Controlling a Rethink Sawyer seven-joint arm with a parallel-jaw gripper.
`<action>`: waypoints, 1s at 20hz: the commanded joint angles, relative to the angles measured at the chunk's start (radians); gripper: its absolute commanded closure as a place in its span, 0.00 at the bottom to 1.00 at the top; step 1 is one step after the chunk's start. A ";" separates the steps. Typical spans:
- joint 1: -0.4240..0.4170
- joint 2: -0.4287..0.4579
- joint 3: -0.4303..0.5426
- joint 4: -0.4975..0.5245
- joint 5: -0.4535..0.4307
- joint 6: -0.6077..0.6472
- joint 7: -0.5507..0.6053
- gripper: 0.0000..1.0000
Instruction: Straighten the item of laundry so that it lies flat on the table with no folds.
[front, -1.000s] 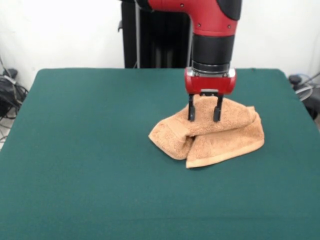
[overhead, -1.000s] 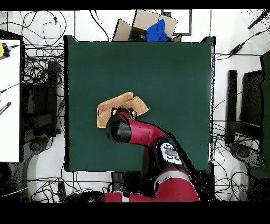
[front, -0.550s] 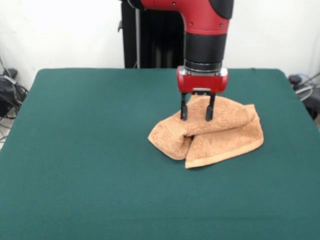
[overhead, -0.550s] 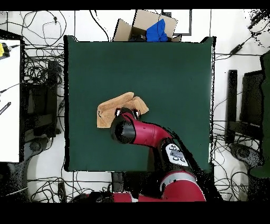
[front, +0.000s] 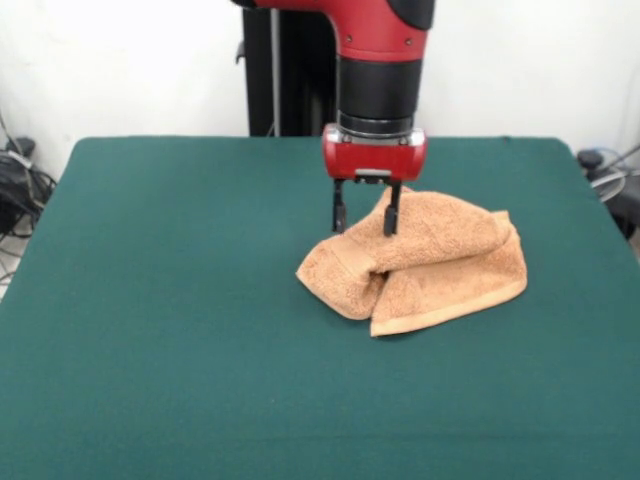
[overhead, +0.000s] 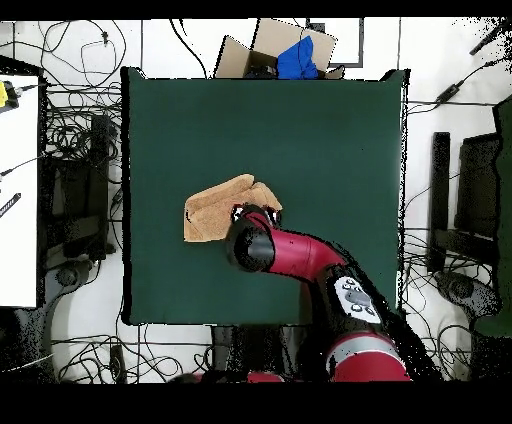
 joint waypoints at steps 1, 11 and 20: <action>-0.020 -0.009 0.112 0.014 -0.039 0.127 0.069 0.00; -0.040 -0.003 0.132 -0.004 -0.039 0.141 0.063 0.00; -0.045 0.056 0.136 -0.080 -0.042 0.123 0.051 0.00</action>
